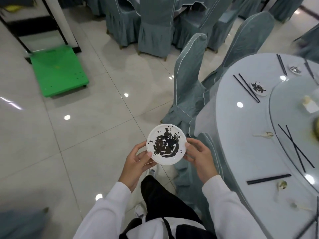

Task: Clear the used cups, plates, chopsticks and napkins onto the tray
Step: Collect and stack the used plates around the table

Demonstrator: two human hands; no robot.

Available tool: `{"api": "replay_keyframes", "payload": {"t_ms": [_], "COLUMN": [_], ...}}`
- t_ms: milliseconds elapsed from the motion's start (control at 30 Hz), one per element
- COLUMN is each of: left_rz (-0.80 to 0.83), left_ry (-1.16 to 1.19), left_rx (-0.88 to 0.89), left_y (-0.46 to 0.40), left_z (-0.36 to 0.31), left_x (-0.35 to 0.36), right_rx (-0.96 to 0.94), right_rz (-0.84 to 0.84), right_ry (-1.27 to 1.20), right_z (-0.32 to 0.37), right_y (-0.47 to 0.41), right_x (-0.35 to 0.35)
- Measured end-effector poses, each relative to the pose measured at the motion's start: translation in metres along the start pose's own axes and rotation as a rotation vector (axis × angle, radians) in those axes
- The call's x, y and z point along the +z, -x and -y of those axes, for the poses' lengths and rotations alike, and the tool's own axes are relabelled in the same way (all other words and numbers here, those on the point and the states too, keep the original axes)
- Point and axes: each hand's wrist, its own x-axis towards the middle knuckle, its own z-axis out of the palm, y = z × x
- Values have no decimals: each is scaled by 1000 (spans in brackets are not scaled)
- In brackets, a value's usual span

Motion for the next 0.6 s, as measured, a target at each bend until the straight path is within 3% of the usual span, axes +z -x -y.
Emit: {"api": "replay_keyframes", "payload": {"t_ms": [433,600], "left_rz": [48,95], "left_ry": [-145,-240], "left_rx": [-66,-103], "left_y": [-171,-225], "left_z": [-89,-107], "left_x": [57,95], "right_rx": [-42,-78], "right_rz": [3,-78], "right_ry": [-94,-136], "right_z": [76,103], "right_y": [-160,-191], "right_x": [16,-3]}}
